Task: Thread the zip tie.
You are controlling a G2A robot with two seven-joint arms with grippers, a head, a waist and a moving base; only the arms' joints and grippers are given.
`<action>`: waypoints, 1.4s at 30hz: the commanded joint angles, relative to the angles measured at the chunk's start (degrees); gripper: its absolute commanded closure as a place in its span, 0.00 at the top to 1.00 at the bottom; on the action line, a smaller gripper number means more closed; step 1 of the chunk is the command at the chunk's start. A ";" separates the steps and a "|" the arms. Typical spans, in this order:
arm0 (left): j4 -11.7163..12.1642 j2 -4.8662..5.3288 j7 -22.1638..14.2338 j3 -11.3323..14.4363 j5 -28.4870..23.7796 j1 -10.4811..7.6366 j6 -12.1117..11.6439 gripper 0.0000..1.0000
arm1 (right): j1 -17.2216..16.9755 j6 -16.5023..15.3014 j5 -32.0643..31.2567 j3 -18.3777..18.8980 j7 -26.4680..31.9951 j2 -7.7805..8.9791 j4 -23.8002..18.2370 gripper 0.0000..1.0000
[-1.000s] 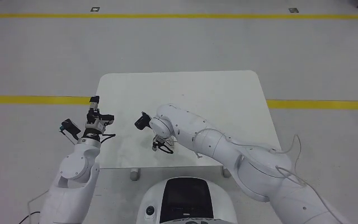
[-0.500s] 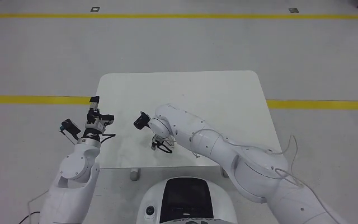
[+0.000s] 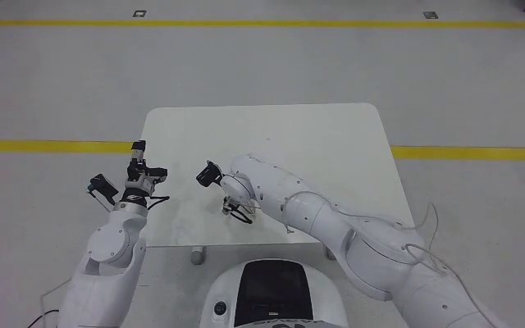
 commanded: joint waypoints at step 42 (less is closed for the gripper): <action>0.00 0.00 0.00 0.00 0.00 0.00 0.00 1.00 | -1.55 -11.23 -0.79 3.58 0.38 -6.11 15.43 0.12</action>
